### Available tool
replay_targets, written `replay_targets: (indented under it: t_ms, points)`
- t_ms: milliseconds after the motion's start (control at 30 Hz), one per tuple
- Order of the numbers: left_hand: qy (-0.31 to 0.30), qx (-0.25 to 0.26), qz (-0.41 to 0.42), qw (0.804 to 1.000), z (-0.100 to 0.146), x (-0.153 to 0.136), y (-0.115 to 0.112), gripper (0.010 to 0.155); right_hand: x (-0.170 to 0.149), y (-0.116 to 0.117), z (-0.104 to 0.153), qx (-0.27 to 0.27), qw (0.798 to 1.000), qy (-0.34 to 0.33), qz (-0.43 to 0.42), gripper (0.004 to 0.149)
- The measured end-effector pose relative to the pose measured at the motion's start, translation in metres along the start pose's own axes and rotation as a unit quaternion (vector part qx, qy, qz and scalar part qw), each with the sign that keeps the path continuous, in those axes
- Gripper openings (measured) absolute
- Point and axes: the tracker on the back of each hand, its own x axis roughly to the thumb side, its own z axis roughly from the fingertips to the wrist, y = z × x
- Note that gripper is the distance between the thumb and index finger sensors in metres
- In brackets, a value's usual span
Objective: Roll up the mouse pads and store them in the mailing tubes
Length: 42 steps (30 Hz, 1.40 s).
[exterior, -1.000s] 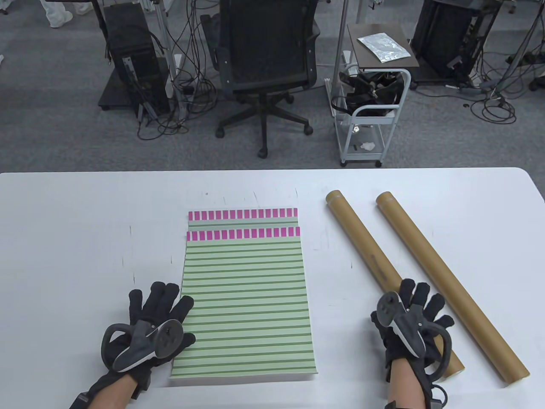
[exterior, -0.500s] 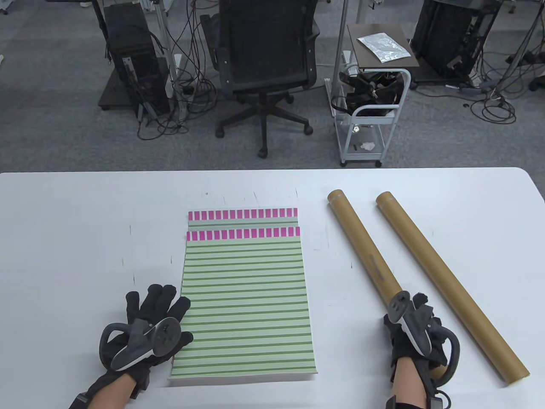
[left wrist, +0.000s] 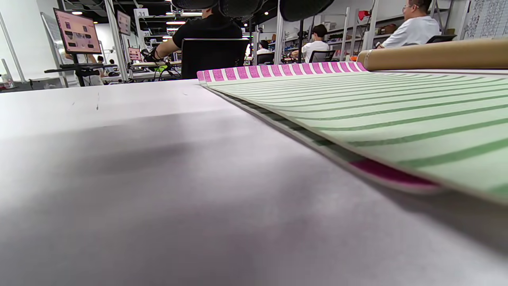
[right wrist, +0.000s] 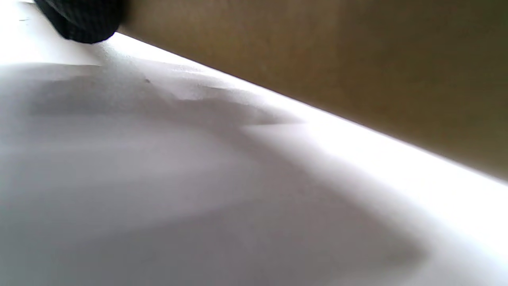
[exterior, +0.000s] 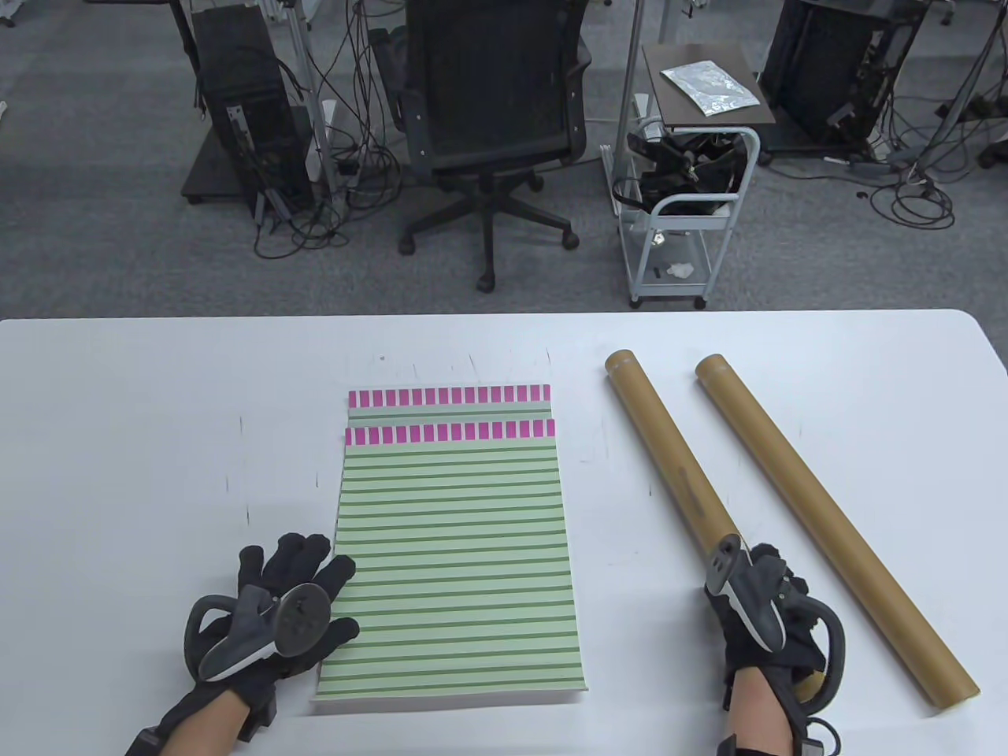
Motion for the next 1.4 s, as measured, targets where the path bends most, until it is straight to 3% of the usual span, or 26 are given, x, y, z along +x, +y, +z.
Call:
replay_targets:
  t_ms: [300,400,467,567,667,700,800,900,1000,1100,1133,1233,1300,1367,1400]
  points:
    - [-0.002,0.003,-0.007,1.000,-0.001,0.002,0.000,0.081,-0.002,-0.002,-0.001,0.001,1.000,-0.010,-0.019,0.083]
    - [-0.003,0.003,-0.004,1.000,-0.001,0.001,0.000,0.081,0.011,-0.020,0.012,-0.055,0.984,-0.079,-0.153,0.083]
    - [0.001,0.006,-0.013,1.000,0.000,-0.001,-0.001,0.082,0.027,-0.037,0.028,-0.100,0.963,-0.132,-0.214,0.082]
    - [0.011,0.006,-0.002,1.000,-0.001,-0.006,-0.001,0.085,0.042,-0.049,0.049,-0.180,0.941,-0.193,-0.213,0.082]
    - [0.007,0.003,0.064,0.998,0.000,-0.012,0.006,0.091,0.051,-0.051,0.068,-0.289,0.911,-0.244,-0.162,0.083]
    - [0.006,0.012,0.090,0.996,0.001,-0.014,0.009,0.092,0.053,-0.052,0.070,-0.296,0.907,-0.261,-0.147,0.081]
    - [-0.008,0.062,0.246,0.967,0.008,-0.024,0.022,0.095,0.055,-0.051,0.078,-0.305,0.902,-0.277,-0.126,0.081]
    - [-0.022,0.099,0.399,0.911,0.012,-0.035,0.025,0.092,0.058,-0.048,0.081,-0.323,0.900,-0.282,-0.077,0.081]
    - [-0.038,0.079,0.493,0.865,0.010,-0.044,0.021,0.072,0.062,-0.045,0.082,-0.320,0.898,-0.292,-0.074,0.081]
    - [-0.040,0.096,0.559,0.822,0.010,-0.056,0.022,0.053,0.061,-0.044,0.081,-0.318,0.900,-0.290,-0.075,0.081]
    - [-0.042,0.101,0.560,0.821,0.011,-0.056,0.024,0.051,0.061,-0.044,0.081,-0.317,0.900,-0.291,-0.075,0.081]
    - [-0.015,0.134,0.505,0.852,0.015,-0.055,0.030,0.047,0.064,-0.043,0.081,-0.316,0.899,-0.294,-0.070,0.081]
    - [-0.025,0.130,0.512,0.849,0.014,-0.056,0.029,0.046,0.063,-0.043,0.080,-0.309,0.901,-0.295,-0.071,0.081]
    - [-0.058,0.107,0.583,0.803,0.011,-0.055,0.024,0.046,0.063,-0.041,0.079,-0.300,0.903,-0.297,-0.072,0.082]
    - [-0.079,0.091,0.637,0.761,0.008,-0.055,0.021,0.046,0.064,-0.041,0.078,-0.295,0.904,-0.299,-0.074,0.083]
